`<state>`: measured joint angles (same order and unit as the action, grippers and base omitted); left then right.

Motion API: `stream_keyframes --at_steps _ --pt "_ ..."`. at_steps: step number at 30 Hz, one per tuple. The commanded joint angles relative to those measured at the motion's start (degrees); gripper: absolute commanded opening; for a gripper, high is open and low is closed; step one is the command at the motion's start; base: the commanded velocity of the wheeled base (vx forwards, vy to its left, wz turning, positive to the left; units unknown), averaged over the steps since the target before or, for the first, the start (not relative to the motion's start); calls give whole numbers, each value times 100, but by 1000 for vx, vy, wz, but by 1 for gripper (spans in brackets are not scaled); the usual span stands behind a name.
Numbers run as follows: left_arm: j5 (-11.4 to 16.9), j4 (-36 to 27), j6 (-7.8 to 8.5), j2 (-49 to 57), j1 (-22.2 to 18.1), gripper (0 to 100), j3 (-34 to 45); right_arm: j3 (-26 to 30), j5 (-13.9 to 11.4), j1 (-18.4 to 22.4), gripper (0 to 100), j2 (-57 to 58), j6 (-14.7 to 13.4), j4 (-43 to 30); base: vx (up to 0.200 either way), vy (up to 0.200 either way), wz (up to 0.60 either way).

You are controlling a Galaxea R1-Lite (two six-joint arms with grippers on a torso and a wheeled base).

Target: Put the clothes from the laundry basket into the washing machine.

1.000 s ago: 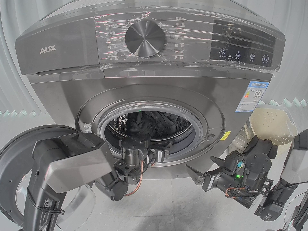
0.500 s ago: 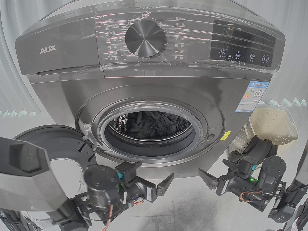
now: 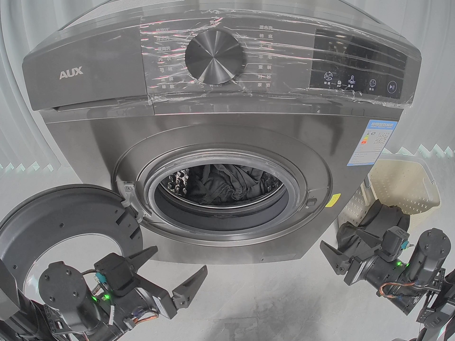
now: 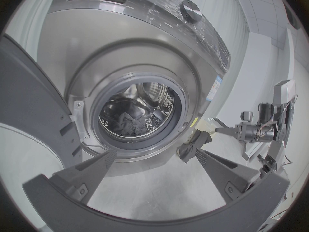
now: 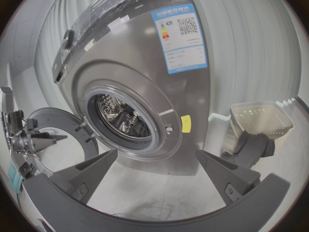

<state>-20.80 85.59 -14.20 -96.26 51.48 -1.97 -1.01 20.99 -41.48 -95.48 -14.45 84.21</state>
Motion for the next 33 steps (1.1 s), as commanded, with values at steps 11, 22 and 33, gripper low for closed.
stream_keyframes --at_steps 11,22,33 --pt "-522 -7 392 1259 -578 100 197 101 221 -26 100 820 -94 -318 -182 0 0" --pt "-390 -3136 533 3957 -674 100 197 101 177 62 100 2376 -41 -1829 -200 0 0" --pt "-381 -4991 541 5934 -1272 100 197 101 151 606 100 3756 -50 -3042 -55 0 0"
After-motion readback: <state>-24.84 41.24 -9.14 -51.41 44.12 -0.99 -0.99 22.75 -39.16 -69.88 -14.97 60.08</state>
